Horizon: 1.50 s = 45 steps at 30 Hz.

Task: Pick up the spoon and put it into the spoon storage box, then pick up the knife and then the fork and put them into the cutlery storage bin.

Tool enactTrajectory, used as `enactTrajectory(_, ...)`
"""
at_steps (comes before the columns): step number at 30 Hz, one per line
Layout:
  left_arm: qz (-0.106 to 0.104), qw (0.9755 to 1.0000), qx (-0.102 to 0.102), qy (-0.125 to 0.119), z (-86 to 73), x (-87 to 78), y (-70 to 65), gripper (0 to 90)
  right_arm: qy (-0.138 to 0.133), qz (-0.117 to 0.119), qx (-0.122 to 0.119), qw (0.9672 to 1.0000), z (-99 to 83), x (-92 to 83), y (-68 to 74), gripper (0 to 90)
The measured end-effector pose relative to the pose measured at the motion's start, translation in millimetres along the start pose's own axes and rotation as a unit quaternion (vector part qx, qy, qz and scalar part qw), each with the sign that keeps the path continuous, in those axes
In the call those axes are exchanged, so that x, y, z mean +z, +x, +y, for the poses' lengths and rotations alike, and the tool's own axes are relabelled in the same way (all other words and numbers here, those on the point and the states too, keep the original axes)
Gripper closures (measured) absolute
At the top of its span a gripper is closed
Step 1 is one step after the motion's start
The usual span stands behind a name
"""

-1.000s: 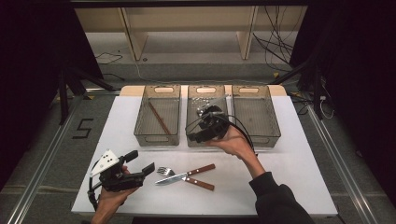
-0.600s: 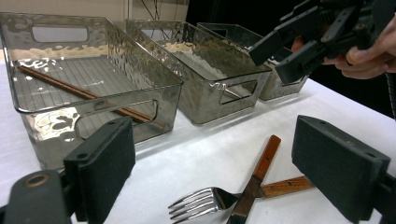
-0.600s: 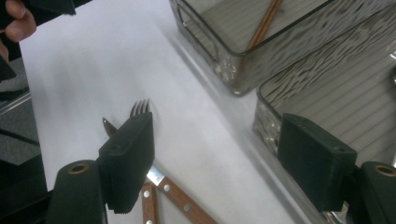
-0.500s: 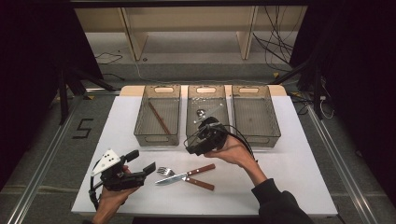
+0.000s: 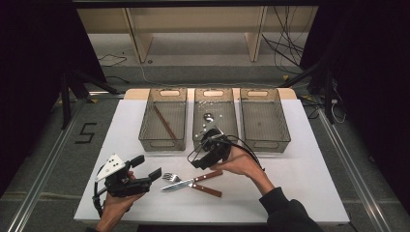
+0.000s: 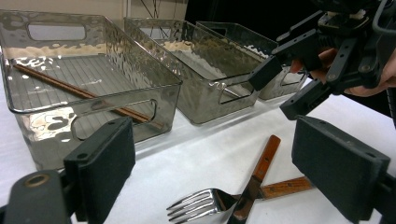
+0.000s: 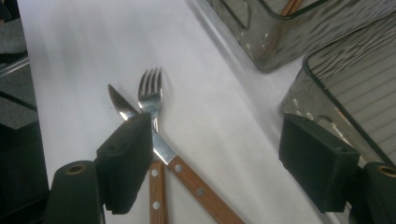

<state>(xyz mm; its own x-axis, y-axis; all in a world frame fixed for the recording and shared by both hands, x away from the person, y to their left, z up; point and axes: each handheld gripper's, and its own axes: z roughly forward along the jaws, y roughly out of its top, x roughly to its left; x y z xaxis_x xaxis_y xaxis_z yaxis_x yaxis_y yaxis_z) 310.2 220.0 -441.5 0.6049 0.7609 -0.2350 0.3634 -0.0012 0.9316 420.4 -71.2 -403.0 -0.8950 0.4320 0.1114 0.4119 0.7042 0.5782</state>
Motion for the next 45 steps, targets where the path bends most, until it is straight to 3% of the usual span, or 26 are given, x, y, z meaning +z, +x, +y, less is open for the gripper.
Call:
enactTrajectory(14,0.0,1.0,-0.002,-0.002,0.5,-0.7,0.6,13.1,0.036,-0.006,-0.02,0.9991,-4.3,12.5,6.4,25.4)
enactTrajectory(27,0.0,1.0,0.001,0.0,0.6,0.5,-0.7,13.1,0.072,-0.016,-0.055,0.9958,-7.7,21.9,4.9,31.5)
enactTrajectory(28,0.0,1.0,0.001,-0.001,0.7,0.6,-0.7,13.1,0.075,-0.016,-0.049,0.9959,-7.8,23.4,6.2,32.5)
enactTrajectory(33,-0.002,1.0,0.006,0.002,1.0,1.0,-1.5,13.1,0.096,-0.015,-0.071,0.9928,-10.3,30.7,5.5,37.2)
enactTrajectory(38,-0.001,1.0,0.002,-0.002,0.3,-0.8,-0.1,13.1,0.117,-0.009,-0.078,0.99,-11.6,37.4,7.8,39.6)
enactTrajectory(45,-0.003,1.0,0.006,0.0,0.4,-0.8,-0.7,13.1,0.156,-0.01,-0.104,0.9821,-13.2,47.7,12.5,43.5)
